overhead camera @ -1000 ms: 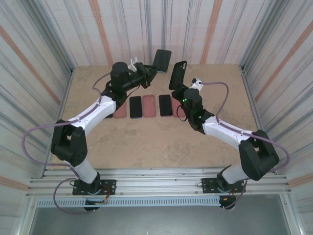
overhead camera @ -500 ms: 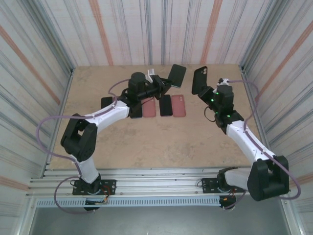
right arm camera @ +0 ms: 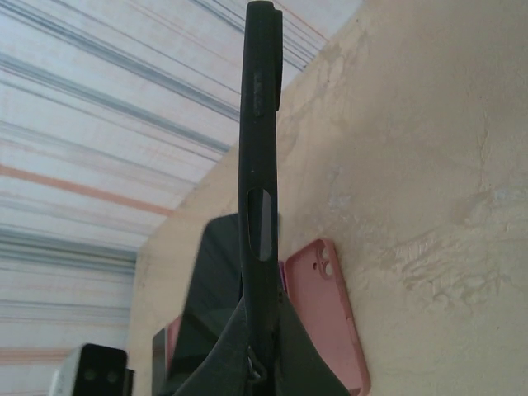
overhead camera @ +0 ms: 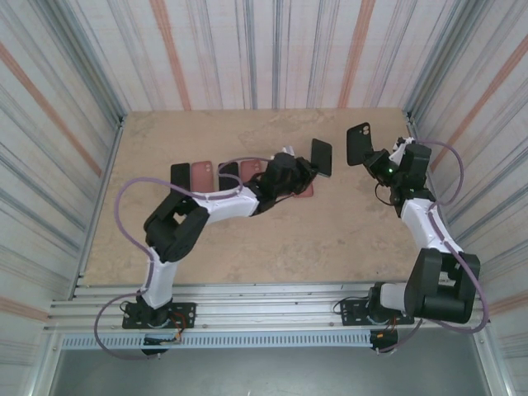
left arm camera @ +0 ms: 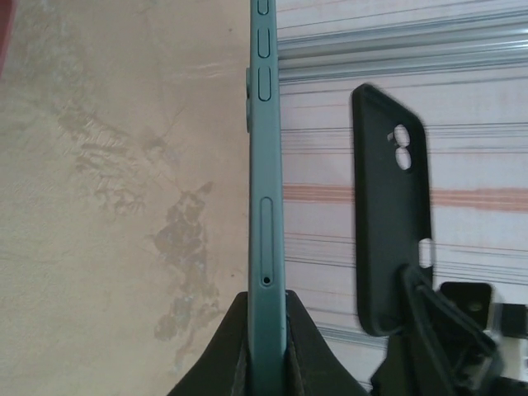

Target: Take the phone out of the phone case

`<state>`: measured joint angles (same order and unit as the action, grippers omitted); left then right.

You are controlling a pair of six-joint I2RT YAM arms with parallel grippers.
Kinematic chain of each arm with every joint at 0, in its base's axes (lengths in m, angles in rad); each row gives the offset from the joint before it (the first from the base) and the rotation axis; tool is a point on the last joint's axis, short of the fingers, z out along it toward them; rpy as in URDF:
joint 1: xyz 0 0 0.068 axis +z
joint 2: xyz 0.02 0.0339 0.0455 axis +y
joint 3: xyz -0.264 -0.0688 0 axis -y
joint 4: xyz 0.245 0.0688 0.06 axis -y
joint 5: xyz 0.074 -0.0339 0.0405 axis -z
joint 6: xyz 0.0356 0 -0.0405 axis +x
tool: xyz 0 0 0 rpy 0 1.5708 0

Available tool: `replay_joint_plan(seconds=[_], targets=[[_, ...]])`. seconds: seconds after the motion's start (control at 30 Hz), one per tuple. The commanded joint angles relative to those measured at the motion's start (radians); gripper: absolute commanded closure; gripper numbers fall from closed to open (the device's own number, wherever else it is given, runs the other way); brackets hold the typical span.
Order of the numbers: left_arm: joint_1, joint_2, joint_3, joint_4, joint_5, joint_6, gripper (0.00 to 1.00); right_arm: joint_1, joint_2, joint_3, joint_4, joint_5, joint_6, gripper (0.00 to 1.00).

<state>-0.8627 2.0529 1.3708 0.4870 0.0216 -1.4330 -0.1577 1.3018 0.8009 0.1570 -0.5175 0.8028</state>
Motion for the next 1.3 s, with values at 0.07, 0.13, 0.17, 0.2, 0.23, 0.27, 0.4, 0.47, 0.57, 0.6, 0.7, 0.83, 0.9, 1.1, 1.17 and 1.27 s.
replay_joint_plan(seconds=[0.07,0.13,0.17,0.2,0.23,0.27,0.4,0.47,0.57,0.6,0.7,0.83,0.9,1.1,1.17,1.27], targets=[[-0.033,0.086,0.098,0.071,-0.164,0.016,1.0,-0.03,0.075,0.005,0.074,-0.103,-0.017,1.0],[-0.04,0.115,0.128,0.045,-0.184,0.016,1.0,-0.04,0.099,0.0,0.095,-0.111,-0.016,1.0],[-0.043,0.128,0.136,0.035,-0.196,0.019,1.0,-0.042,0.106,-0.005,0.103,-0.11,-0.015,0.99],[-0.047,0.142,0.147,0.02,-0.21,0.016,1.0,-0.044,0.115,-0.003,0.105,-0.113,-0.019,0.99],[-0.05,0.153,0.156,0.008,-0.227,0.006,1.0,-0.047,0.123,0.001,0.098,-0.116,-0.025,0.99],[-0.054,0.168,0.16,0.004,-0.242,-0.011,1.0,-0.049,0.13,0.003,0.095,-0.114,-0.029,0.99],[-0.057,0.249,0.209,0.054,-0.26,-0.04,1.0,-0.059,0.163,0.001,0.102,-0.115,-0.03,0.99],[-0.056,0.281,0.247,0.052,-0.247,-0.039,1.0,-0.059,0.179,0.005,0.098,-0.122,-0.032,0.99],[-0.057,0.327,0.303,0.038,-0.22,-0.043,1.0,-0.059,0.198,0.011,0.074,-0.129,-0.043,0.99],[-0.058,0.339,0.317,0.035,-0.214,-0.048,1.0,-0.059,0.203,0.011,0.068,-0.13,-0.049,0.99],[-0.062,0.359,0.343,0.003,-0.201,-0.055,1.0,-0.062,0.222,0.006,0.062,-0.133,-0.053,0.99],[-0.066,0.38,0.369,-0.036,-0.17,-0.058,1.0,-0.063,0.252,0.002,0.056,-0.14,-0.06,0.99],[-0.068,0.383,0.367,-0.043,-0.154,-0.061,0.96,-0.064,0.268,0.001,0.059,-0.143,-0.065,0.99],[-0.069,0.401,0.38,-0.061,-0.103,-0.059,0.9,-0.072,0.298,0.007,0.042,-0.151,-0.091,0.99],[-0.068,0.413,0.397,-0.071,-0.084,-0.058,0.87,-0.074,0.302,0.01,0.03,-0.147,-0.101,0.99],[-0.065,0.413,0.409,-0.103,-0.061,-0.049,0.79,-0.074,0.307,0.022,-0.005,-0.143,-0.129,0.99]])
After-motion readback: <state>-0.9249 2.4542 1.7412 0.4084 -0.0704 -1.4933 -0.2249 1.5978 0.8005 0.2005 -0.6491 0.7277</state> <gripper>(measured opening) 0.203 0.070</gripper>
